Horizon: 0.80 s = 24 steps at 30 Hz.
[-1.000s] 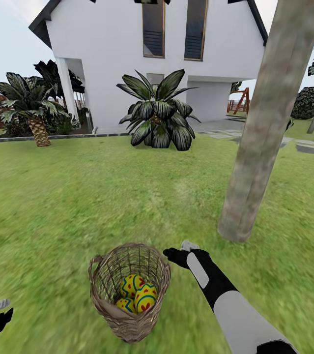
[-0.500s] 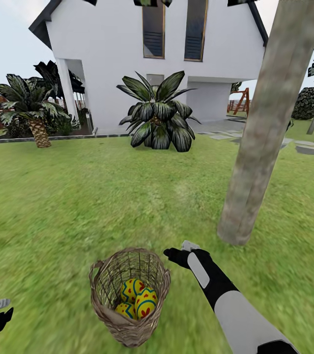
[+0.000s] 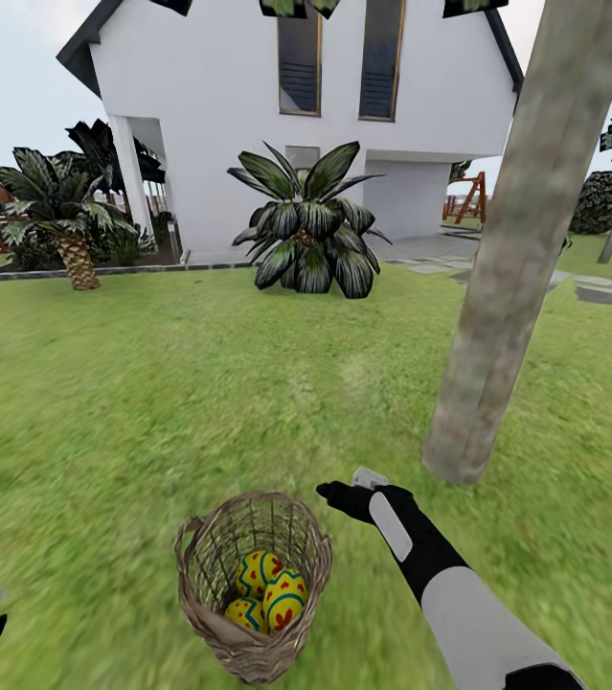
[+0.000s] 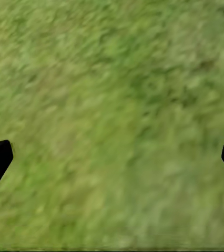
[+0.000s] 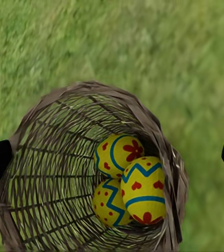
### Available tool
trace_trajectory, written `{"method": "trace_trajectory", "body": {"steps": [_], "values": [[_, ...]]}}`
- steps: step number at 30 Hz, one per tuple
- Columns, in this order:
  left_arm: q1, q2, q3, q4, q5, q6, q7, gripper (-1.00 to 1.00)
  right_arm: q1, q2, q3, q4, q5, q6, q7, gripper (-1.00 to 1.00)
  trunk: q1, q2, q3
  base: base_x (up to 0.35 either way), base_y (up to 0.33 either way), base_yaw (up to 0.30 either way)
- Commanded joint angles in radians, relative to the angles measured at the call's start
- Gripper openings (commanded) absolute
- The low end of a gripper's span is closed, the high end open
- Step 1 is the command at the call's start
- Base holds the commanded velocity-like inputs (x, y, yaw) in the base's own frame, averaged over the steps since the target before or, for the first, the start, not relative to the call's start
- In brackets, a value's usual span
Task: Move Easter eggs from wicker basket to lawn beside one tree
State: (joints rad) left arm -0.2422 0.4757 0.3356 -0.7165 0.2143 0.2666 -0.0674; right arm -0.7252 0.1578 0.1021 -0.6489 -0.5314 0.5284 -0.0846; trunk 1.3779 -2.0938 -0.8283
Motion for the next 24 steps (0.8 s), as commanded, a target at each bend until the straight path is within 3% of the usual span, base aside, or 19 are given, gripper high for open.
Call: {"method": "trace_trajectory", "body": {"steps": [1,8,9,12,15,16,19,20,23,24], "values": [[0.0,0.004,0.003,-0.011,0.007,0.033,-0.005,1.0,0.0,-0.001,0.002,-0.002,-0.01,0.003,-0.008,1.0,-0.004,0.007,0.002,0.0,0.0,0.0],[0.0,0.021,0.003,-0.162,0.006,0.28,-0.006,1.0,0.001,-0.015,-0.002,-0.011,-0.011,0.004,-0.003,1.0,-0.031,0.056,0.024,0.0,0.0,0.0],[0.0,0.023,0.003,-0.208,0.005,0.348,-0.005,1.0,0.001,-0.024,-0.002,-0.012,-0.01,0.004,0.0,1.0,-0.035,0.063,0.027,0.0,0.0,0.0],[-0.001,0.03,0.003,-0.258,0.003,0.436,-0.002,1.0,0.001,-0.032,-0.002,-0.013,-0.01,0.004,0.007,1.0,-0.046,0.084,0.037,0.0,0.0,0.0],[-0.002,0.061,0.003,-0.29,0.001,0.545,0.001,1.0,0.001,-0.038,-0.002,-0.013,-0.01,0.004,0.017,1.0,-0.058,0.105,0.046,0.0,0.0,0.0],[-0.003,0.083,0.002,-0.3,0.001,0.61,0.002,1.0,0.001,-0.039,-0.002,-0.013,-0.01,0.004,0.02,1.0,-0.062,0.112,0.049,0.0,0.0,0.0],[-0.004,0.105,0.001,-0.316,-0.004,0.703,0.004,1.0,0.001,-0.04,-0.002,-0.014,-0.01,0.004,0.023,1.0,-0.073,0.133,0.059,0.0,0.0,0.0],[-0.006,0.117,0.001,-0.325,-0.023,0.744,0.006,1.0,0.002,-0.04,-0.002,-0.014,-0.011,0.004,0.024,1.0,-0.077,0.14,0.062,0.0,0.0,0.0],[-0.009,0.13,0.001,-0.337,-0.085,0.781,0.009,1.0,0.002,-0.041,-0.002,-0.014,-0.01,0.004,0.025,1.0,-0.088,0.161,0.071,0.0,0.0,0.0],[-0.011,0.134,0.001,-0.348,-0.144,0.781,0.01,1.0,0.001,-0.042,-0.002,-0.014,-0.01,0.004,0.025,1.0,-0.092,0.168,0.074,0.0,0.0,0.0]]}}
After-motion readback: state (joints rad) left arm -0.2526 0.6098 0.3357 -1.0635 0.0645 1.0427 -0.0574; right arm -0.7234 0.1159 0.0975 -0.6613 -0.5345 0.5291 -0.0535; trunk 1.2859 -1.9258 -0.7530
